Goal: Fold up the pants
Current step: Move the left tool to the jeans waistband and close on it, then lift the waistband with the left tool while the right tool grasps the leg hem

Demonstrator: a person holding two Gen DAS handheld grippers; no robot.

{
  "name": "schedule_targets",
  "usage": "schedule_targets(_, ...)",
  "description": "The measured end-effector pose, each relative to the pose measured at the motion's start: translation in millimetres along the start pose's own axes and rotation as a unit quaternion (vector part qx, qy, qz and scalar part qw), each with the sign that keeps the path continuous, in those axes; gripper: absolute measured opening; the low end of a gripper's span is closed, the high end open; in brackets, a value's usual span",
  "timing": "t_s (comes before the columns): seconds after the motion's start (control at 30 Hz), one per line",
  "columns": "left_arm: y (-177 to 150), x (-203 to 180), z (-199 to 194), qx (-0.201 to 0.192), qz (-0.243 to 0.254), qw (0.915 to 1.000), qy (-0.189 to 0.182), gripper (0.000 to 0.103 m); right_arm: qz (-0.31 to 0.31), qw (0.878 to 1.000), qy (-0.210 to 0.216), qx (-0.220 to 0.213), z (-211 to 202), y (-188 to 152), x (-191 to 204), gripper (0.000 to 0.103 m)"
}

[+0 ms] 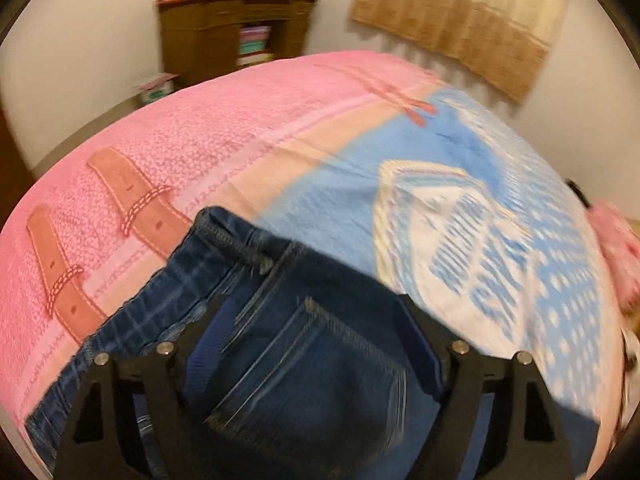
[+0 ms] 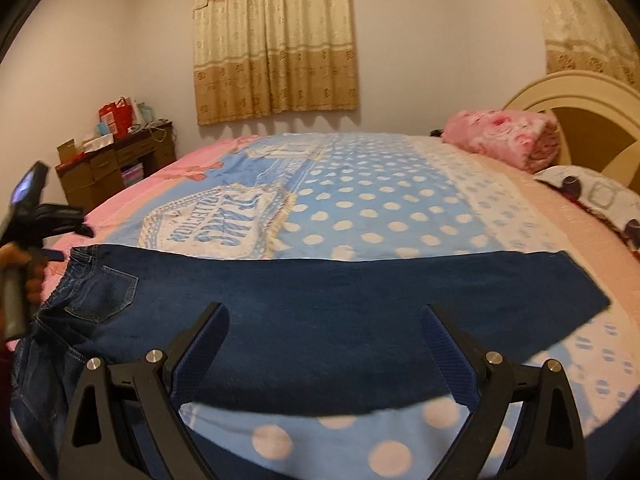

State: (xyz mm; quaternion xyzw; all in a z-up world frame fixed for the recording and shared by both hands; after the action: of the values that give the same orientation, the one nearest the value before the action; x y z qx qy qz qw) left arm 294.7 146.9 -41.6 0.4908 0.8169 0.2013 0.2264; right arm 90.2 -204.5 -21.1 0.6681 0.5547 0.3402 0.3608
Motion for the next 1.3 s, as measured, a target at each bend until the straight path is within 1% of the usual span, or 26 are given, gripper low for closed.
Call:
schedule_targets(0.07, 5, -8, 21, 0.021, -0.031, 0.9987, 0.033, 0.08, 0.002, 1.0, 0.007, 0.007, 12, -1, 3, 0.097)
schedule_targets(0.13, 8, -11, 39, 0.039, -0.065, 0.9954, 0.059, 0.078, 0.009, 1.0, 0.016, 0.012, 21, -2, 2, 0.097)
schedule_targets(0.23, 11, -16, 62, 0.048, -0.109, 0.9852, 0.123, 0.077, 0.021, 0.999, 0.018, 0.018, 32, -5, -3, 0.097)
schedule_targets(0.33, 11, -24, 77, 0.052, -0.122, 0.9772, 0.166, 0.077, 0.036, 0.999, 0.021, 0.028, 41, -10, -11, 0.097)
schedule_targets(0.4, 10, -24, 91, 0.057, -0.136, 0.9679, 0.203, 0.077, 0.046, 0.998, 0.024, 0.035, 47, -14, -15, 0.097)
schedule_targets(0.47, 10, -20, 99, 0.061, -0.153, 0.961, 0.222, 0.077, 0.051, 0.998, 0.027, 0.038, 51, -17, -17, 0.097)
schedule_targets(0.53, 13, -18, 102, 0.051, -0.166, 0.9562, 0.235, 0.076, 0.052, 0.997, 0.028, 0.041, 53, -20, -17, 0.097)
schedule_targets(0.6, 15, -19, 102, 0.04, -0.163, 0.9558, 0.241, 0.066, 0.05, 0.997, 0.028, 0.042, 55, -22, -17, 0.097)
schedule_targets(0.63, 15, -18, 103, 0.031, -0.157, 0.9567, 0.243, 0.054, 0.049, 0.997, 0.029, 0.043, 57, -22, -16, 0.097)
schedule_targets(0.67, 13, -18, 102, 0.028, -0.154, 0.9573, 0.243, 0.043, 0.048, 0.997, 0.03, 0.045, 58, -23, -16, 0.092)
schedule_targets(0.7, 12, -18, 100, 0.026, -0.152, 0.958, 0.242, 0.036, 0.048, 0.997, 0.029, 0.046, 57, -24, -16, 0.088)
schedule_targets(0.73, 12, -13, 98, 0.021, -0.151, 0.959, 0.239, 0.022, 0.047, 0.997, 0.028, 0.048, 57, -25, -16, 0.078)
schedule_targets(0.77, 10, -6, 95, 0.019, -0.154, 0.9612, 0.228, 0.018, 0.048, 0.997, 0.028, 0.05, 56, -25, -17, 0.071)
schedule_targets(0.8, 10, 0, 94, 0.019, -0.154, 0.9646, 0.213, 0.016, 0.053, 0.997, 0.027, 0.051, 55, -26, -18, 0.068)
schedule_targets(0.83, 10, 3, 92, 0.019, -0.15, 0.9688, 0.197, 0.011, 0.056, 0.997, 0.026, 0.052, 53, -26, -20, 0.065)
schedule_targets(0.87, 11, 6, 88, 0.018, -0.143, 0.9734, 0.178, 0.008, 0.063, 0.996, 0.023, 0.053, 51, -28, -23, 0.065)
schedule_targets(0.9, 11, 10, 83, 0.014, -0.139, 0.9775, 0.158, 0.008, 0.068, 0.996, 0.02, 0.055, 49, -29, -26, 0.065)
schedule_targets(0.93, 11, 13, 79, 0.01, -0.137, 0.9797, 0.146, 0.007, 0.072, 0.996, 0.018, 0.055, 47, -30, -29, 0.065)
schedule_targets(1.0, 12, 23, 64, -0.006, -0.129, 0.9857, 0.109, 0.007, 0.081, 0.995, 0.009, 0.054, 39, -32, -36, 0.065)
schedule_targets(1.07, 12, 29, 47, -0.024, -0.121, 0.9891, 0.08, 0.007, 0.09, 0.994, 0.001, 0.053, 31, -34, -46, 0.065)
schedule_targets(1.1, 10, 32, 33, -0.04, -0.117, 0.9904, 0.061, 0.007, 0.098, 0.994, -0.002, 0.054, 27, -35, -53, 0.065)
schedule_targets(1.2, 2, 42, -6, -0.085, -0.107, 0.9906, 0.013, 0.007, 0.127, 0.99, -0.01, 0.054, 17, -34, -81, 0.065)
schedule_targets(1.23, -1, 36, -10, -0.092, -0.105, 0.9902, 0.003, 0.007, 0.136, 0.989, -0.009, 0.056, 15, -34, -90, 0.065)
schedule_targets(1.3, -13, 42, -33, -0.11, -0.102, 0.9882, -0.03, 0.007, 0.176, 0.982, -0.008, 0.064, 12, -33, -121, 0.067)
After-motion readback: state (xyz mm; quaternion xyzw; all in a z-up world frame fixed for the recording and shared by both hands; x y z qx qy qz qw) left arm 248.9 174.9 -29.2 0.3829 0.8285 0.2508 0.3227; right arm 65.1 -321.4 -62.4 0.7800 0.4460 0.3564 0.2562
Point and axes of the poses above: each gripper's, at about its wrist camera, not at the fingertips, and z roughly the way its jaws point, x to its left, y to its top, the point moved 4 cm from there along z, roughly the way its jaws point, and after that the axes turned 1 degree about y, right-handed, at the moved point
